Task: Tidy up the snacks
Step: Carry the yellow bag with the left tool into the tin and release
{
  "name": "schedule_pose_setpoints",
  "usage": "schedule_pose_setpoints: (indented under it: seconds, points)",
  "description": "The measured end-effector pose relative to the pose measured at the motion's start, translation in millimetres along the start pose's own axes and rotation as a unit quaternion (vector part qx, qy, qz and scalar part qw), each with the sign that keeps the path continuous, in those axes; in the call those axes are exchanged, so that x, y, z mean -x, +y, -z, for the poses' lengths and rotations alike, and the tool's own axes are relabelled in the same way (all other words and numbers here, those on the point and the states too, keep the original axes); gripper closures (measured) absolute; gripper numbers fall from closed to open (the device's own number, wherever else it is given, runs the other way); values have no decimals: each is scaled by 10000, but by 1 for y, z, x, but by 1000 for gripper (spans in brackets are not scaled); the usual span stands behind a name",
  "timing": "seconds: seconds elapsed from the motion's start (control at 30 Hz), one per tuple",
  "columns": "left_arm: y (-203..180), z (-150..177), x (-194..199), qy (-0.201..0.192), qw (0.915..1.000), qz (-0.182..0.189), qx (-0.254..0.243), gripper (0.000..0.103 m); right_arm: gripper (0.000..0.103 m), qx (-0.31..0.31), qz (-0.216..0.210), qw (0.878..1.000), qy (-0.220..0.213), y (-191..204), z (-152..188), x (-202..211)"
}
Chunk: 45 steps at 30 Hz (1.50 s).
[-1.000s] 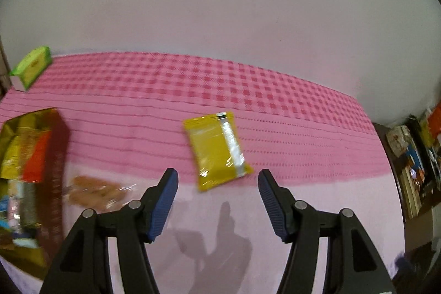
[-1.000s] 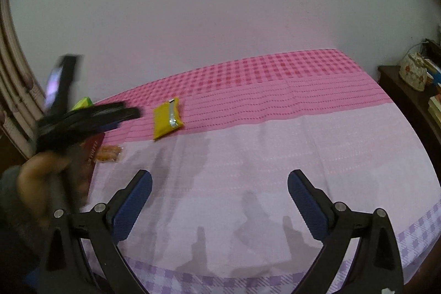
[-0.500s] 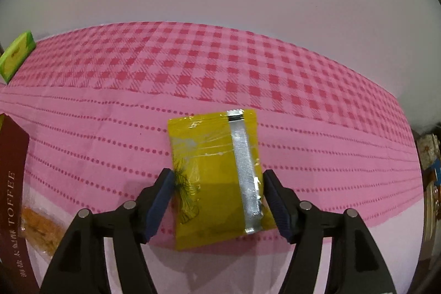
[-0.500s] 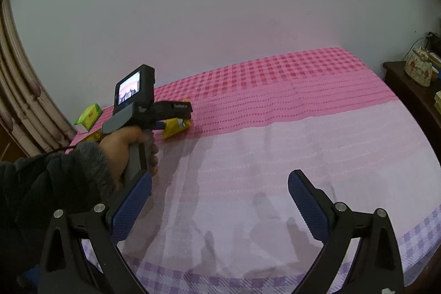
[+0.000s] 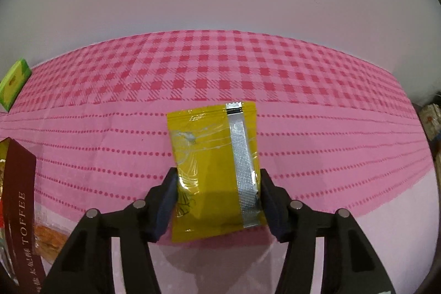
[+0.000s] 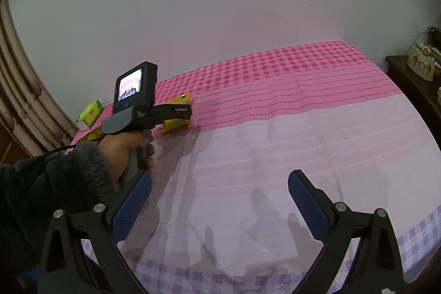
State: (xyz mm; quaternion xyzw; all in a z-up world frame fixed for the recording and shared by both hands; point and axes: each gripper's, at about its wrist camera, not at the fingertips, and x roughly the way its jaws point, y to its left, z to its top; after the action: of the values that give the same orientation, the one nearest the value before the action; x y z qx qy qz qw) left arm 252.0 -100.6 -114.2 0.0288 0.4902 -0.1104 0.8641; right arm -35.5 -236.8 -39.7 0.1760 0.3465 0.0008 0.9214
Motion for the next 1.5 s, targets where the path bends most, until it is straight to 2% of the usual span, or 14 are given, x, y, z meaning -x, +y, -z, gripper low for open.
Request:
schedule_pose_setpoints:
  seconds: [0.2,0.4,0.57,0.8,0.97,1.17,1.5]
  points:
    - [7,2,43,-318,9992,109,-215,46,4,72,-65,9999,-98,7,-1,6]
    - [14,2,90,-623,9976,-17,-286,46,4,299,-119,9993,-204,22,0,13]
    - [26,1,122,-963,9940,-364,-358,46,4,392,-129,9991,-127,29,3,10]
    - [48,5,174,-1430,9866,-713,-320,46,4,508,-162,9983,-236,35,1,18]
    - [75,10,199,-1554,9835,-912,-173,46,4,496,-217,9982,-264,37,1,23]
    - [120,22,220,-1635,9774,-1341,-24,46,4,545,-272,9976,-317,41,1,28]
    - [183,48,233,-1527,9719,-1780,193,46,3,616,-325,9971,-308,47,3,31]
